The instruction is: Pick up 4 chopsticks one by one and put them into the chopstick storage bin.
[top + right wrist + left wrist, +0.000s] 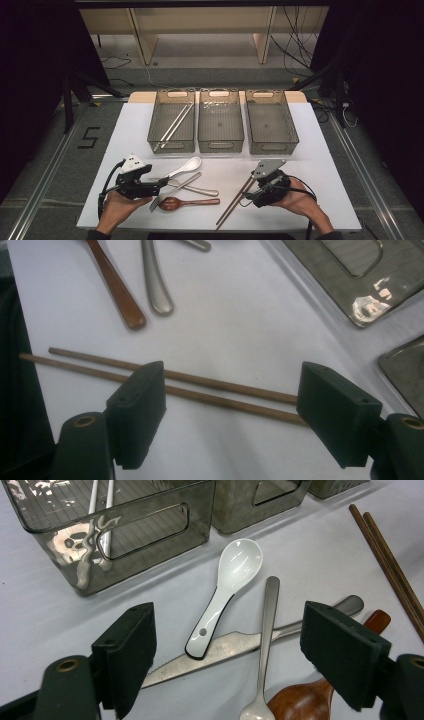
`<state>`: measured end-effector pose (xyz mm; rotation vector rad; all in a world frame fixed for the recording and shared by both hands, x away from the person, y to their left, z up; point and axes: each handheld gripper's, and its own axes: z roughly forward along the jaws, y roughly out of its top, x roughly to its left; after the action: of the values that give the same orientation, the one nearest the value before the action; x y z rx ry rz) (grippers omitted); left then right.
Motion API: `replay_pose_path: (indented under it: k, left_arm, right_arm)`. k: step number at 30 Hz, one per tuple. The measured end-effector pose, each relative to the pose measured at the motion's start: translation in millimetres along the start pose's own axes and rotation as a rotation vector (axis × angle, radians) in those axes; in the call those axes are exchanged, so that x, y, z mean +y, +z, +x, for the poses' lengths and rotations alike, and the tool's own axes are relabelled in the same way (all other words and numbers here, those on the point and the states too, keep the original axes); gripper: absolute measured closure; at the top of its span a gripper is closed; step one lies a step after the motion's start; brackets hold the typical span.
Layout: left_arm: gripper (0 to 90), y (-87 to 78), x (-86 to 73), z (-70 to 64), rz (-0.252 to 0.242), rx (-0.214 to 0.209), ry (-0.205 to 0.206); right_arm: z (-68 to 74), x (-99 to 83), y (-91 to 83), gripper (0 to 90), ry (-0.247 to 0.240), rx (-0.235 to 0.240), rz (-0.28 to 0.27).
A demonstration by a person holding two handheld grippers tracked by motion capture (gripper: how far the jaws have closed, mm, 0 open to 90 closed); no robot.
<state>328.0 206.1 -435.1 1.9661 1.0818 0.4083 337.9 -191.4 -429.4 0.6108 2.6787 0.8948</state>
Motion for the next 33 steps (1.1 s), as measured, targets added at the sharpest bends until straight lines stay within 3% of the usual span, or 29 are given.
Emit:
replay_pose_path:
  k: [13,20,33]
  left_arm:
    - [21.2,-7.0,-8.4,-0.7,-0.026,0.003,-0.007]
    - [20.8,-8.6,-11.6,-0.9,-0.043,-0.002,-0.019]
    - [20.2,-10.4,-13.7,-0.7,-0.060,-0.006,-0.028]
  right_arm:
    - [-13.7,3.2,17.4,28.9,-0.096,0.064,0.103]
    - [-16.1,2.8,23.7,28.7,-0.100,0.068,0.139]
    - [-19.9,1.9,26.7,28.7,-0.103,0.073,0.148]
